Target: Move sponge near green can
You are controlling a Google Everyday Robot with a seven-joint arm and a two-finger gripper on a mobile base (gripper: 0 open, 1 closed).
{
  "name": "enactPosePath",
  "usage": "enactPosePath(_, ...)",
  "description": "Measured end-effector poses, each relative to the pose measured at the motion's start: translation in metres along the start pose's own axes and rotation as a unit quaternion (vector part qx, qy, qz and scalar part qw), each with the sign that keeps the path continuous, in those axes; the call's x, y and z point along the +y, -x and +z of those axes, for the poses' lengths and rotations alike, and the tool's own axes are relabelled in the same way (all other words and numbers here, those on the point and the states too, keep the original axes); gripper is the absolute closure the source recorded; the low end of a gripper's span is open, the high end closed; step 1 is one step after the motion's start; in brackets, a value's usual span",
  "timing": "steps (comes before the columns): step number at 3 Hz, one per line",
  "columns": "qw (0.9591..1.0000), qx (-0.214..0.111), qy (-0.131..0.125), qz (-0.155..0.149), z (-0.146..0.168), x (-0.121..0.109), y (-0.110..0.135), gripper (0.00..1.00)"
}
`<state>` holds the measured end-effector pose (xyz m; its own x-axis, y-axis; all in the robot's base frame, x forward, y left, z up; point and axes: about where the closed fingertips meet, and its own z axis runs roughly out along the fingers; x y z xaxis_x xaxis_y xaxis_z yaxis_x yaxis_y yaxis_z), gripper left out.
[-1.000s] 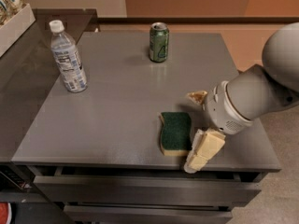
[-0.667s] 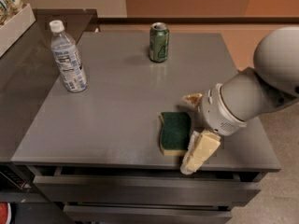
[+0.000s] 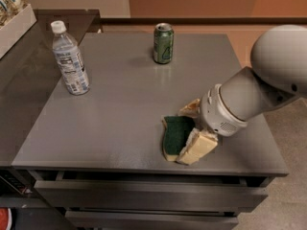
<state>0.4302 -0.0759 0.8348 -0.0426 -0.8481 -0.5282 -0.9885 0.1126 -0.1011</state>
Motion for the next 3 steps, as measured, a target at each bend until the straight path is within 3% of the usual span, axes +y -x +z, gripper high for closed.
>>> enactPosePath(2, 0.9962, 0.0, -0.058, 0.065, -0.034, -0.037, 0.016, 0.95)
enactPosePath(3, 0.9909, 0.001, -0.085, 0.104, -0.045, -0.065, 0.025, 1.0)
